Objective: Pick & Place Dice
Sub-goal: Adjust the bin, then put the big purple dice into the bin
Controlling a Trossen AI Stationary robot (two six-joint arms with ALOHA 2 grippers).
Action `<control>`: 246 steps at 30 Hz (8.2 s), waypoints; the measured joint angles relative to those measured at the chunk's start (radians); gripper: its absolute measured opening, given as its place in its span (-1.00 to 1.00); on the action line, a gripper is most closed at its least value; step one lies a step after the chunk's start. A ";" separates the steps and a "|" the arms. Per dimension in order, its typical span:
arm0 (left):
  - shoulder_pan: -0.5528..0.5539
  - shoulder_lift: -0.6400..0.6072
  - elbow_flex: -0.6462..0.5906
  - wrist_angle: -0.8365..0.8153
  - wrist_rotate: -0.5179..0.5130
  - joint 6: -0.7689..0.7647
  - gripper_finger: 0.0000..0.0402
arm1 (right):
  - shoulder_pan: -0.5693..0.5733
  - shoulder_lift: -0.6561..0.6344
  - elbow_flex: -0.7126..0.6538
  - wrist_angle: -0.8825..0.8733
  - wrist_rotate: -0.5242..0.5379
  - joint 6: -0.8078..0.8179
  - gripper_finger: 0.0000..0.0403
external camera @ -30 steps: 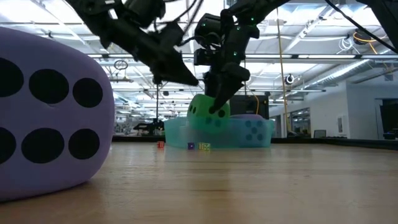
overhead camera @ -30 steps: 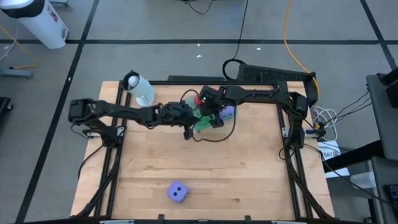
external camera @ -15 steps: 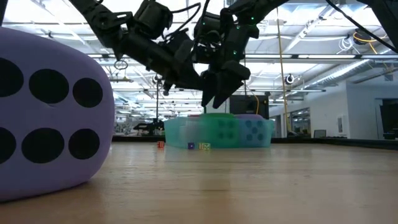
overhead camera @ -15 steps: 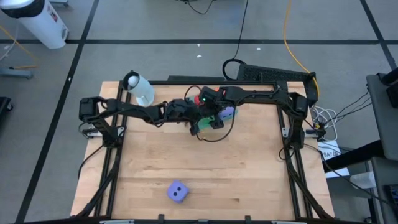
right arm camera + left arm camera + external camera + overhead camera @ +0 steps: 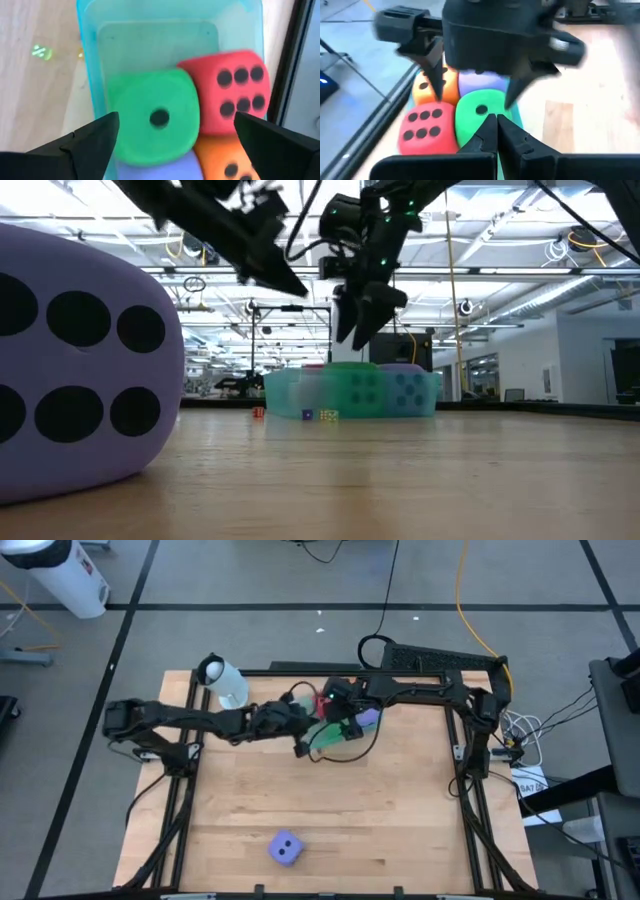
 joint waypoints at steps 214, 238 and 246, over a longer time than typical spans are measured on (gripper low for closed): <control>-0.733 0.507 0.876 -1.103 0.306 -0.382 0.87 | -0.190 -1.324 -1.337 1.156 -0.607 0.694 -1.00; -0.718 0.578 0.869 -1.289 0.237 -0.030 0.98 | -0.190 -1.324 -1.337 1.081 -0.604 0.723 -1.00; -0.697 0.587 0.869 -1.249 0.293 -0.050 0.98 | -0.189 -1.324 -1.337 1.055 -0.604 0.723 -1.00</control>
